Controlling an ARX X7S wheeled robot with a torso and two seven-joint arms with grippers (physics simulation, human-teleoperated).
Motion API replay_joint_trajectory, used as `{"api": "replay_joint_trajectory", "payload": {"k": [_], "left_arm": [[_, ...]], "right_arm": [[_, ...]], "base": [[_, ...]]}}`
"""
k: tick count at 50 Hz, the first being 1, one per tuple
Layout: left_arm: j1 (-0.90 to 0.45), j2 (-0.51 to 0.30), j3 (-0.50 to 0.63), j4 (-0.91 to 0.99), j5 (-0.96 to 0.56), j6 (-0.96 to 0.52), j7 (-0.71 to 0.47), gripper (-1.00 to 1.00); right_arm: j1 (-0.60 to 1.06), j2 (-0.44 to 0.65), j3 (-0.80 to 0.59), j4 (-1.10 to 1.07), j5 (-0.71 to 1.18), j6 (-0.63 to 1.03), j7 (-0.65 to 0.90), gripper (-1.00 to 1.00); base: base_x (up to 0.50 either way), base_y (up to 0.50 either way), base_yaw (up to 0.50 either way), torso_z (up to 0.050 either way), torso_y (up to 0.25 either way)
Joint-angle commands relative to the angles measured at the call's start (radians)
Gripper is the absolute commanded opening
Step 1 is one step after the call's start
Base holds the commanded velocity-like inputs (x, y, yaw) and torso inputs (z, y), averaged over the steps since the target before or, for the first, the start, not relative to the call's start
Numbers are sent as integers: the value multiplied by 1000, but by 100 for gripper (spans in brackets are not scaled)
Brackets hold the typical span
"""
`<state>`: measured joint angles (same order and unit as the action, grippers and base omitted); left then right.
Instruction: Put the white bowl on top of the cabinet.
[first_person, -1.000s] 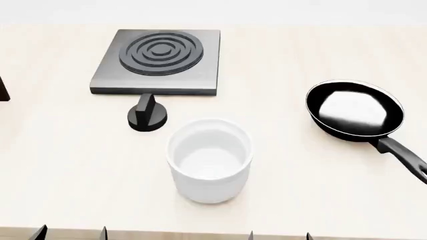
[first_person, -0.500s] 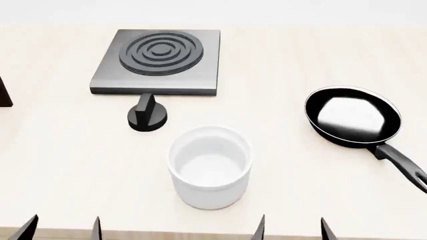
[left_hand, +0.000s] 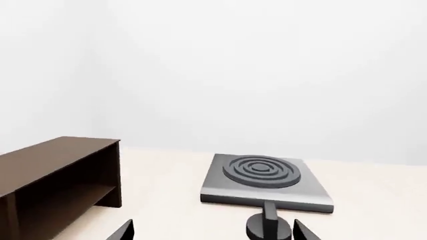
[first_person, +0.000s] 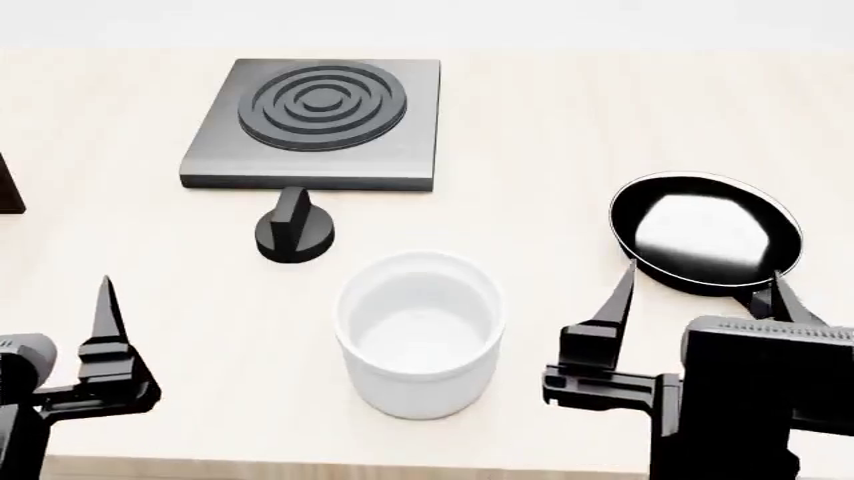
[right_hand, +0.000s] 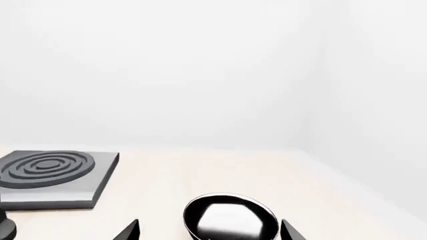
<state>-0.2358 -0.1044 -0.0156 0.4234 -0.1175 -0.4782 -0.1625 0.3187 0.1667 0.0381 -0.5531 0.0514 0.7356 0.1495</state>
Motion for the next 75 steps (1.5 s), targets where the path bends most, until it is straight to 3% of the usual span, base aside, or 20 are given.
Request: {"api": "replay_joint_trajectory", "payload": {"k": [1,10,25,75], "left_arm": [[-153,-16,-39,52,-41,-148,-41,100],[-261,-15,-81,30,-54,-176,-87,100],[-276,-20,-116,34,-76,-165,-119,100],[-266,-47,-112,19,-133,-157,-153,100]], "right_arm": [[150,45,37,-80,12,149,6,100],[258,64,79,-90,31,193,3,100],[253,70,115,-72,27,128,22,100],[231,91,84,-37,26,82,43,100]], "base": [[0,0,0,0,0],[0,0,0,0,0],[0,33,0,0,0],[0,500,0,0,0]]}}
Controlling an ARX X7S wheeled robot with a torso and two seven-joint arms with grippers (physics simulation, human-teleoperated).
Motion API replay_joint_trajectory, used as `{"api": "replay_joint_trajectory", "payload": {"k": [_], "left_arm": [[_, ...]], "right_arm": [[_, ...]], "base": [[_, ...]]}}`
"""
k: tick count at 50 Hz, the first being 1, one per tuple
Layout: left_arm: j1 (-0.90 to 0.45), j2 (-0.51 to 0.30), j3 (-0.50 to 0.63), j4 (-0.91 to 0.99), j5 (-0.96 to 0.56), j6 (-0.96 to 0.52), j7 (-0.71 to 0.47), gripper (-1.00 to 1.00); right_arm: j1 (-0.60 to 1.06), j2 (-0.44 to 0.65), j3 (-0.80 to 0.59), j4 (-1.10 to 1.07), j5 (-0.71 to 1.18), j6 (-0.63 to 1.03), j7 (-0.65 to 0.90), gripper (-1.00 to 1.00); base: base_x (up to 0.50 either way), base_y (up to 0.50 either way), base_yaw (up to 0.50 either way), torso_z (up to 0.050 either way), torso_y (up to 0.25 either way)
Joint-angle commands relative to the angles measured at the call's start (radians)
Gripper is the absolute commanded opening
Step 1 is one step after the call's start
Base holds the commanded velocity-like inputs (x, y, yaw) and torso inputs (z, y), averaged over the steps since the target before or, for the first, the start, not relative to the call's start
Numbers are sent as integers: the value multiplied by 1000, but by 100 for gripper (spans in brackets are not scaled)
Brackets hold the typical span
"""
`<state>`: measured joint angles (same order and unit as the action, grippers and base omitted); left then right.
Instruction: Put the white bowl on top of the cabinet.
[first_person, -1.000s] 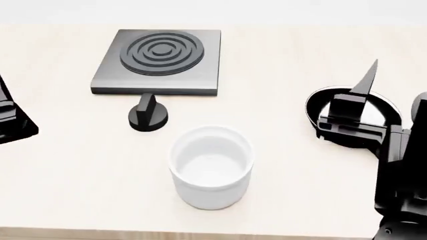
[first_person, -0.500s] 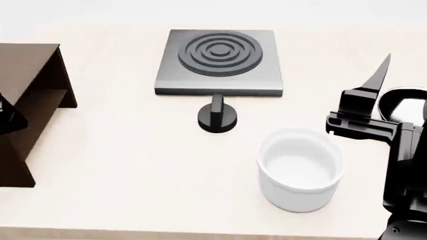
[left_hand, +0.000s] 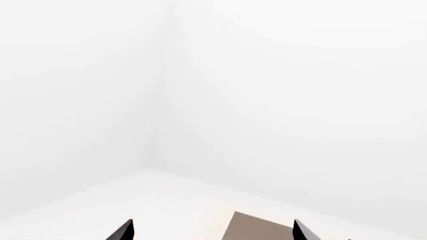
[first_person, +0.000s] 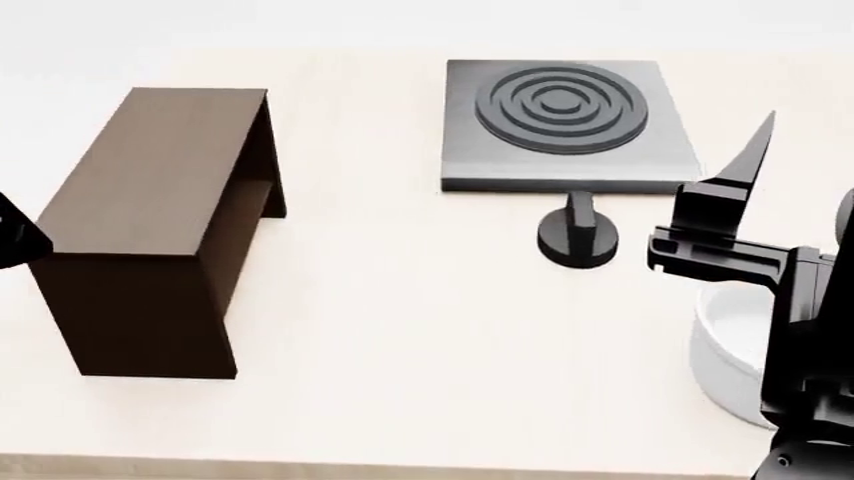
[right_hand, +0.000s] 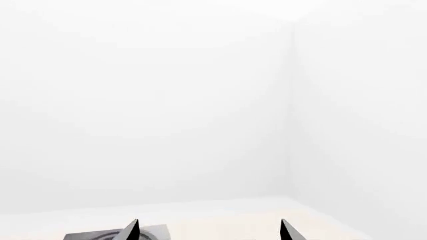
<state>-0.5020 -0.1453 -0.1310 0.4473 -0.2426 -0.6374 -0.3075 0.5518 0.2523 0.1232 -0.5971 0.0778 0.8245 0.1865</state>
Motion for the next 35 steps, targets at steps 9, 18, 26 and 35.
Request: {"api": "replay_joint_trajectory", "payload": {"k": [9,18,26,35], "left_arm": [[3,-11,8,-9,-11,9,-14,100],[4,-16,14,-17,-13,17,-20,100],[3,-22,22,-13,-9,16,-32,100],[5,-27,26,-14,-12,18,-38,100]], "right_arm": [[-5,7,-3,8,4,-10,7,100],[-7,9,-4,16,5,-16,12,100],[-9,14,-8,26,-1,-28,20,100],[-5,14,-9,29,-1,-15,29,100]], "base": [[0,500,0,0,0],[0,500,0,0,0],[0,500,0,0,0],[0,56,0,0,0]]}}
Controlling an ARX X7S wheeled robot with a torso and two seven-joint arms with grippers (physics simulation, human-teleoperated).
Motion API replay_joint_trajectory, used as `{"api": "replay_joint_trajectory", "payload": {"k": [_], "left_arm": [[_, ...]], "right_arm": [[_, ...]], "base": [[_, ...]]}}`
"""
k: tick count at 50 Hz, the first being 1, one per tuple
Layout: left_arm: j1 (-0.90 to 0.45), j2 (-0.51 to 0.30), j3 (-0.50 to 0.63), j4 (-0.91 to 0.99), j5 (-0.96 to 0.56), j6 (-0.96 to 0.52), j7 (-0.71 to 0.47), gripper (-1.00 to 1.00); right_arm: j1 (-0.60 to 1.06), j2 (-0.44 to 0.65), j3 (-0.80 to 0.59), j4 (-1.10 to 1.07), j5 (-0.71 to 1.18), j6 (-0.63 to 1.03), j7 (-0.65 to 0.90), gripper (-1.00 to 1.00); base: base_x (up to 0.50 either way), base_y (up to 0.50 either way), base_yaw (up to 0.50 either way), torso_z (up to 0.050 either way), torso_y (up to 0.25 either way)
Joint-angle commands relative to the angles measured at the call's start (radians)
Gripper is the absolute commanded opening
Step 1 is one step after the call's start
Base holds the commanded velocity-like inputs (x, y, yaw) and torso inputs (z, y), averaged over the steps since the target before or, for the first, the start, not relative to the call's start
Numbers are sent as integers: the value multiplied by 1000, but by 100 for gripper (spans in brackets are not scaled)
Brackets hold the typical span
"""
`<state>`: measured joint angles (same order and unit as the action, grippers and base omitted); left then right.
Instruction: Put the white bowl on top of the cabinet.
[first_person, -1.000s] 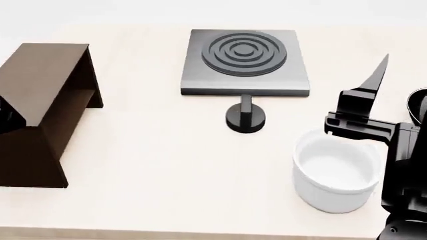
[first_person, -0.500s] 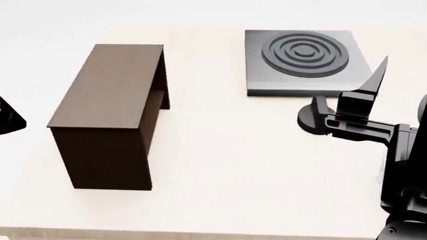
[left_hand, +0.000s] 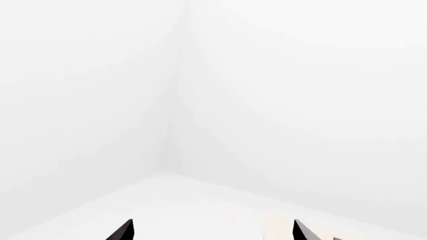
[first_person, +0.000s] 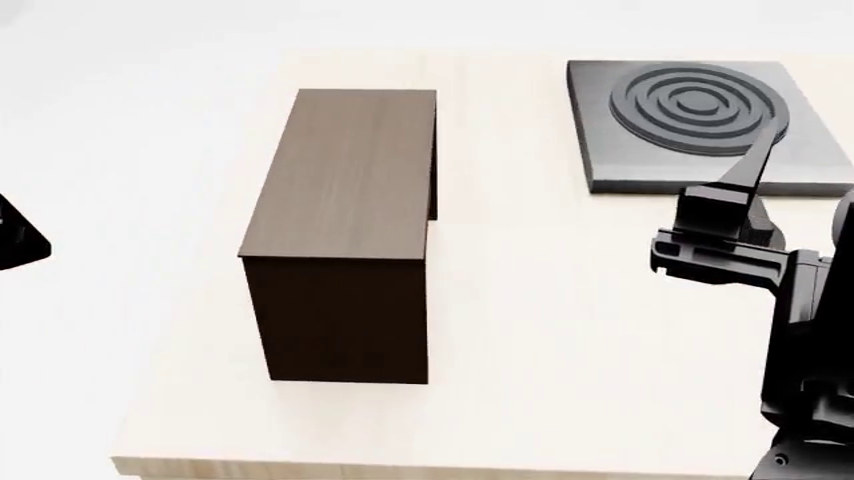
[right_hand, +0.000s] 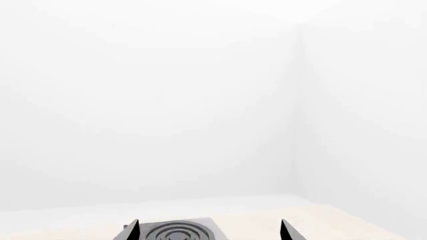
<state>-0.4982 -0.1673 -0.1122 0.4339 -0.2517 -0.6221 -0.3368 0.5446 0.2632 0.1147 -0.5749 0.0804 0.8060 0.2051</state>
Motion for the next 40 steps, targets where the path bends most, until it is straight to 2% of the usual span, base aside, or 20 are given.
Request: {"api": "replay_joint_trajectory", "payload": {"k": [1,4,36,40], "left_arm": [[1,-5,9,-1,-3,4,-9,100],[1,-7,11,-6,-2,9,-11,100],[5,-19,22,-17,-17,23,-29,100],[2,-19,19,-18,-24,18,-32,100]], "right_arm": [[4,3,1,5,-1,9,9,100],[6,-8,21,-2,26,21,-2,100],[3,1,12,6,28,11,16,100],[2,4,3,30,0,-16,41,100]], "base": [[0,0,0,0,0],[181,0,0,0,0],[500,0,0,0,0],[97,0,0,0,4]]}}
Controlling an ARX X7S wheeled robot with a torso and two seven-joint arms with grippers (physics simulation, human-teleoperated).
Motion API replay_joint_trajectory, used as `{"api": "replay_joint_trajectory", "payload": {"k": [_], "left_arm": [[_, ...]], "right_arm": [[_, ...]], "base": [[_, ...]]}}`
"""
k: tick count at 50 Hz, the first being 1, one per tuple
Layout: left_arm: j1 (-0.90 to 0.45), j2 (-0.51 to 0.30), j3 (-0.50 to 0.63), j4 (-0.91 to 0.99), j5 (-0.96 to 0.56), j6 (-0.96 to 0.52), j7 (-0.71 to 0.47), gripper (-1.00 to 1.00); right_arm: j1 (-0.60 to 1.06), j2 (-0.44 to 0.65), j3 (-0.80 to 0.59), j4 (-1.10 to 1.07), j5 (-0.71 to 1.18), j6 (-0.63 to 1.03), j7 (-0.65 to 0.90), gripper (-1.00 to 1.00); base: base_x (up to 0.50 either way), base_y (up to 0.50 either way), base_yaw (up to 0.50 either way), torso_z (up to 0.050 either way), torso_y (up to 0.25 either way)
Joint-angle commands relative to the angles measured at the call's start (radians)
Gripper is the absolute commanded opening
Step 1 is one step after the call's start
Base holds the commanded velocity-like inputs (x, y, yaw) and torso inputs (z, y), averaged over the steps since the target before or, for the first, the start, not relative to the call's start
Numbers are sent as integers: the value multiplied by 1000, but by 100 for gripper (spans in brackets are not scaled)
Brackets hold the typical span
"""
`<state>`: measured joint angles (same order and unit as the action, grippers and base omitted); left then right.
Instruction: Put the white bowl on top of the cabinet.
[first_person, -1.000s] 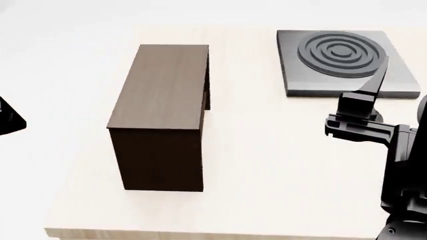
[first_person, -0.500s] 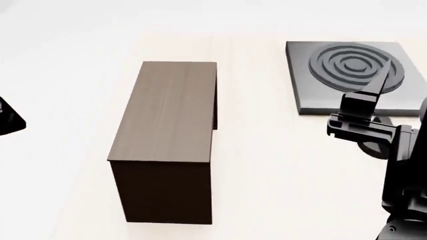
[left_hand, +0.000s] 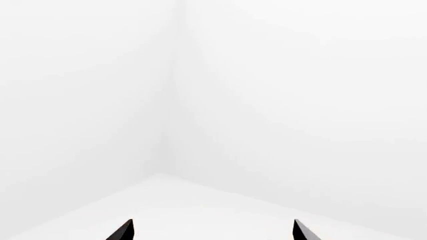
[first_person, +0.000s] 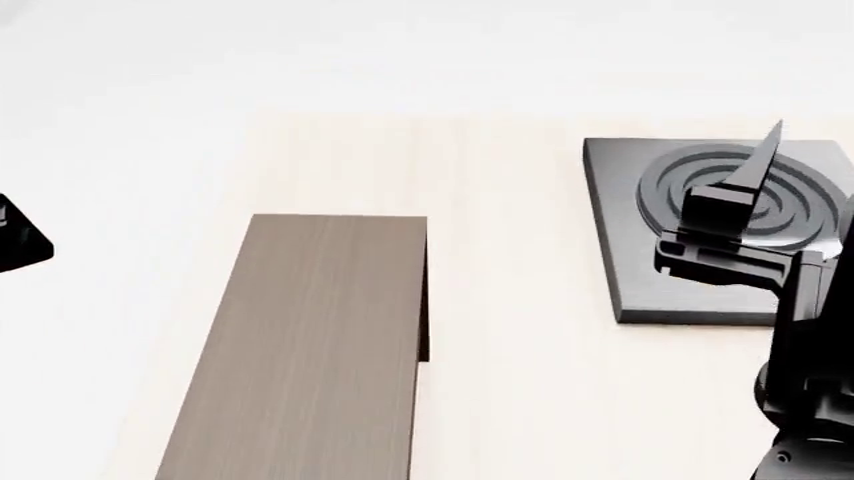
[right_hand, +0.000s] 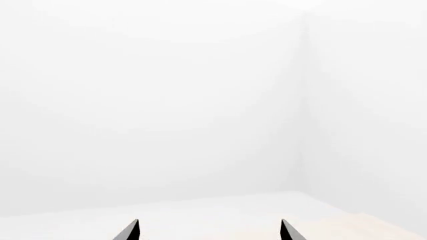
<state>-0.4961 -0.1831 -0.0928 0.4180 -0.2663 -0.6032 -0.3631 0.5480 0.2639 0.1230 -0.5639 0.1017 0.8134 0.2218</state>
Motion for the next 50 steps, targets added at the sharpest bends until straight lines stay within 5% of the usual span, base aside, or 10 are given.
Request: {"api": "replay_joint_trajectory", "payload": {"k": [1,21,50], "left_arm": [[1,-3,0,-2,-9,1,-6,100],[24,-9,7,-34,-4,54,-11,100],[21,-19,14,-33,-23,45,-29,100]], "right_arm": [[2,2,-6,26,-29,-17,35,100],[66,9,-3,187,-219,25,276,100],[111,24,108,280,-230,191,328,100]], "base": [[0,0,0,0,0],[0,0,0,0,0],[0,0,0,0,0]]}}
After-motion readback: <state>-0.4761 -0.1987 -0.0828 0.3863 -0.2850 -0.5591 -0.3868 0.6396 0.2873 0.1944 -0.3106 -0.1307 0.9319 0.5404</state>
